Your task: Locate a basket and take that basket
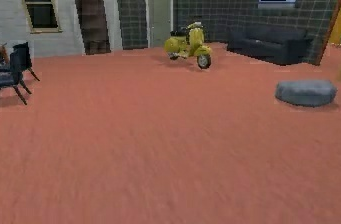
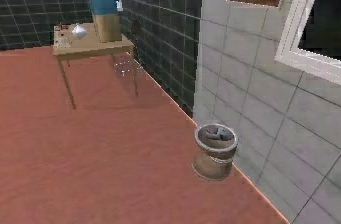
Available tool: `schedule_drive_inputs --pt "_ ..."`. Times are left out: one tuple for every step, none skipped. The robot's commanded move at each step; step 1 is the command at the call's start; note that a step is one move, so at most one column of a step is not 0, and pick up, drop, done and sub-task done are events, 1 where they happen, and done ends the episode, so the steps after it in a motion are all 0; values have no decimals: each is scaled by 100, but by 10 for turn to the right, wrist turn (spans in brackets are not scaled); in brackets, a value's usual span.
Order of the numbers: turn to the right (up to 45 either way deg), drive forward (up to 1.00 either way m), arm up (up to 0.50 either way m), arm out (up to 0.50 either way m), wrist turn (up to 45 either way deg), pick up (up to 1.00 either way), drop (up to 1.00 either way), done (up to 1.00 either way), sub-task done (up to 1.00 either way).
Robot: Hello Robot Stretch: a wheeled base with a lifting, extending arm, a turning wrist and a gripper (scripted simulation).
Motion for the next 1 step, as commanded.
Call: schedule_drive_inputs --pt "0 15 0 0 0 0 0 0 0"
